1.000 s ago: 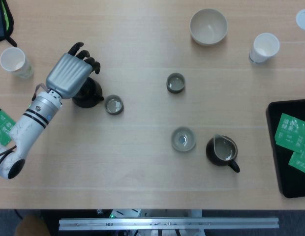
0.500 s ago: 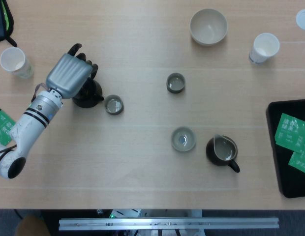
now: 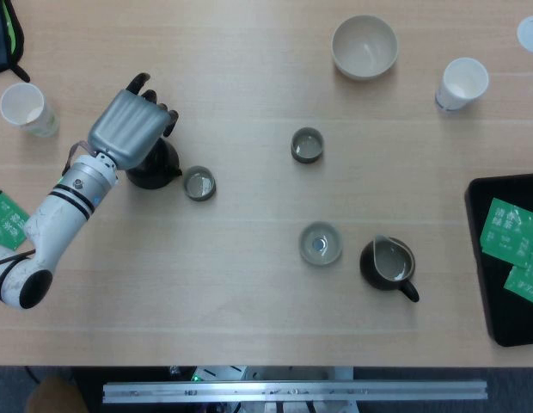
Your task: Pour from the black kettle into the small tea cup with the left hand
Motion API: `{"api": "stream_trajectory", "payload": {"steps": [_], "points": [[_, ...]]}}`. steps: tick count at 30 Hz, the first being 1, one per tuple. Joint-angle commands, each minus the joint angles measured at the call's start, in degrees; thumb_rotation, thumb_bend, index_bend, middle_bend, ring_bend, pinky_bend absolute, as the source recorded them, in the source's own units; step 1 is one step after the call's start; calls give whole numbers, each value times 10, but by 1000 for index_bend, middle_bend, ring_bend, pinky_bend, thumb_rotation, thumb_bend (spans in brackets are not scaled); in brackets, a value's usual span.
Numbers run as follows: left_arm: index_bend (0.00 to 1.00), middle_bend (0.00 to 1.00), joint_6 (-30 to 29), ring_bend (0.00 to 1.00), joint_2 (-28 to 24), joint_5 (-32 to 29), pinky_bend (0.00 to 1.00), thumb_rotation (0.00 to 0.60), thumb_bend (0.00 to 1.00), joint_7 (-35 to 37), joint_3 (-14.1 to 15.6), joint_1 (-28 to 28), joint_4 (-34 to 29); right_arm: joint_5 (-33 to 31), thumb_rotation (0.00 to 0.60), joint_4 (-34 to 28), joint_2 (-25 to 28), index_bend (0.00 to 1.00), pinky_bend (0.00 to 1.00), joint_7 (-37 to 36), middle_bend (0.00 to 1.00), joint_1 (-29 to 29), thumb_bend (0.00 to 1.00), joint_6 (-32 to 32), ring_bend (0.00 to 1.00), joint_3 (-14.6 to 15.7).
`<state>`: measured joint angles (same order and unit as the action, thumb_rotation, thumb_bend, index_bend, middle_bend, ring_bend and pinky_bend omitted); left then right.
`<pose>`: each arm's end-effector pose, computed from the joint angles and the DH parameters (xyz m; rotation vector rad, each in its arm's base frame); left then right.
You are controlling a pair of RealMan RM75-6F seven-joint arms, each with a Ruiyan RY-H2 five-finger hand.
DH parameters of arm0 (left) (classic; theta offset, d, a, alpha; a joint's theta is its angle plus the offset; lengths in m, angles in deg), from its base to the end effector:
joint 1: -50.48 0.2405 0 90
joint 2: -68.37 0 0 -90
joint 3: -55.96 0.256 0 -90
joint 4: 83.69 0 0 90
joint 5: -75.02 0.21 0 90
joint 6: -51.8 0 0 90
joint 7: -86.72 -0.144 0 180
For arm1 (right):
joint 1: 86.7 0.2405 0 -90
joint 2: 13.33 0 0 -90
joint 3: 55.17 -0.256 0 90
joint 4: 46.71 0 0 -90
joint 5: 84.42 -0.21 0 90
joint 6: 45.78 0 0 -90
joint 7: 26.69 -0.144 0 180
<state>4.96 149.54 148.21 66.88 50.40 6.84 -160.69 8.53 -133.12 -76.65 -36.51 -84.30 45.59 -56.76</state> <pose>-0.1966 0.3651 0.0157 -2.0485 -0.6403 -0.6456 -0.3181 -0.1629 0.1770 1.4042 -0.8631 1.0330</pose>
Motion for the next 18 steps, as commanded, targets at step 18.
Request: {"api": "stream_trajectory", "payload": {"steps": [18], "points": [[479,508,16,311,15,-39,113,600,218,-58,9,-22,12,-3,600,10,-3,334,238,-10,325,-5,142,5,221,-1]]}}
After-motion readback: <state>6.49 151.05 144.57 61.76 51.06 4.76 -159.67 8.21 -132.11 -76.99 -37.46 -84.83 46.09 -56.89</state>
